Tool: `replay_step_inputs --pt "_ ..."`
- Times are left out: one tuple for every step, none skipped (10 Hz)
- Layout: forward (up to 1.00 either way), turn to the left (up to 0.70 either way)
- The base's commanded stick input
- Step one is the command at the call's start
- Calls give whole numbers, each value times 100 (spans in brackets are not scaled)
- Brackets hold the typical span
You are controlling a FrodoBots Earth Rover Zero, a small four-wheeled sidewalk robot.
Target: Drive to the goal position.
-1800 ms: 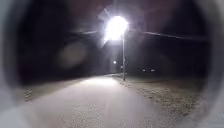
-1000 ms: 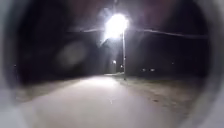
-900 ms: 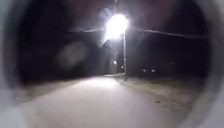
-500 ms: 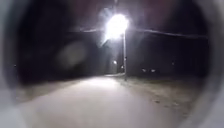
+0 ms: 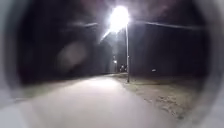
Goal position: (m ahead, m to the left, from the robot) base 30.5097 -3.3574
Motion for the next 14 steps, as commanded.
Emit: replay_step_inputs --pt "100 0" --pt "100 0" --pt "100 0" --pt "100 0" --pt "100 0" --pt "100 0" --pt "100 0" --pt "100 0" --pt "100 0" --pt "100 5" --pt "100 20" --pt "100 0" --pt "100 0" --pt "100 0"
